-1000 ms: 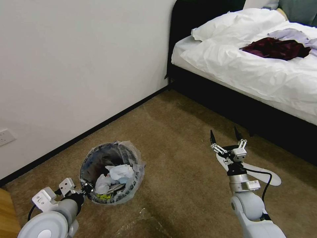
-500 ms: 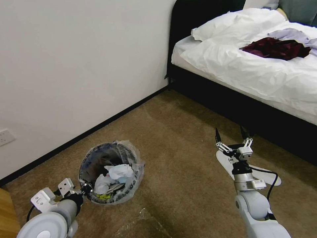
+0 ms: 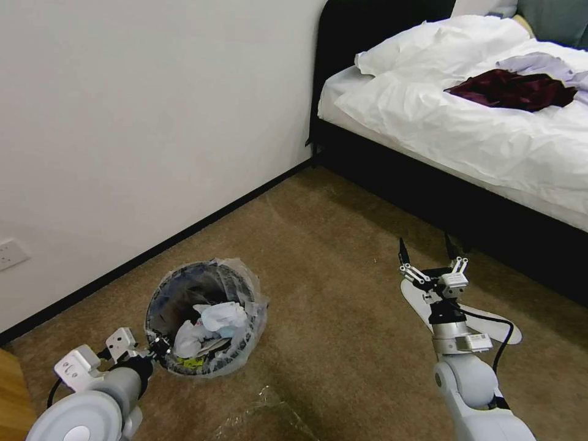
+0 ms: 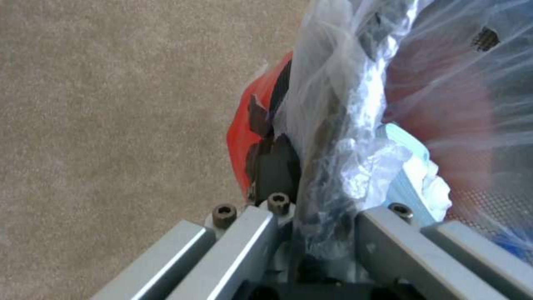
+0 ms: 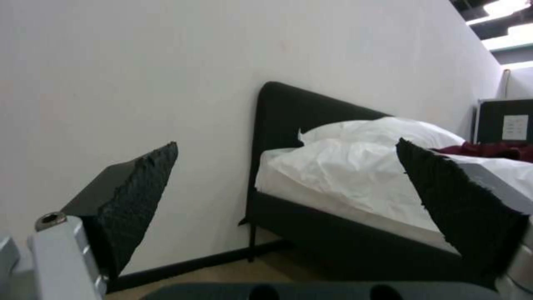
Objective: Pick up the trash bin and place the garbage on the floor into it.
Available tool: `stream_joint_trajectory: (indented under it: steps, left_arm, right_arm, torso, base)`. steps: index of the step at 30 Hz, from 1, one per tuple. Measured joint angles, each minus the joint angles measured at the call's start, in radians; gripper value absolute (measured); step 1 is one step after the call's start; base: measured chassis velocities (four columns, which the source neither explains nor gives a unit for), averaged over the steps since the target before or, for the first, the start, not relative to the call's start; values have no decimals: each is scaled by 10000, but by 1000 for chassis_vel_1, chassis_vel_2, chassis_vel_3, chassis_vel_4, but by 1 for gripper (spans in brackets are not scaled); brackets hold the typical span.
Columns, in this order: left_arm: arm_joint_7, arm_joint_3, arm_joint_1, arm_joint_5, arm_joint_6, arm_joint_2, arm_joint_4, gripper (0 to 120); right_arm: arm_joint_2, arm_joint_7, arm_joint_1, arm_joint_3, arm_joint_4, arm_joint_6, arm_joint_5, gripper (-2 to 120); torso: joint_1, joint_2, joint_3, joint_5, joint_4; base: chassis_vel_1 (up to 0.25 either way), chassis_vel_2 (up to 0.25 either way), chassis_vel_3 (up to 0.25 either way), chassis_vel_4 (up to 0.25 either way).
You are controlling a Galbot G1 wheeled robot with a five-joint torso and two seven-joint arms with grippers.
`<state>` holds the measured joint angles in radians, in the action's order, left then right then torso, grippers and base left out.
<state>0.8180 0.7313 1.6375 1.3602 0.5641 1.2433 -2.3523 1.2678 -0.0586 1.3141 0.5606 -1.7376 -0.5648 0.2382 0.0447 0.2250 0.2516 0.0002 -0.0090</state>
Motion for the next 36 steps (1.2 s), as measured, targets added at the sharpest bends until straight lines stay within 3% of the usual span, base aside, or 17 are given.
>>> stream_joint_trajectory:
  steps: [36]
  left_arm:
    - [37, 5, -62, 84, -4, -63, 72, 0]
  right_arm:
    - [50, -33, -23, 55, 200, -112, -116, 100]
  torso:
    - [0, 0, 0, 0, 0]
  base:
    - [0, 0, 0, 0]
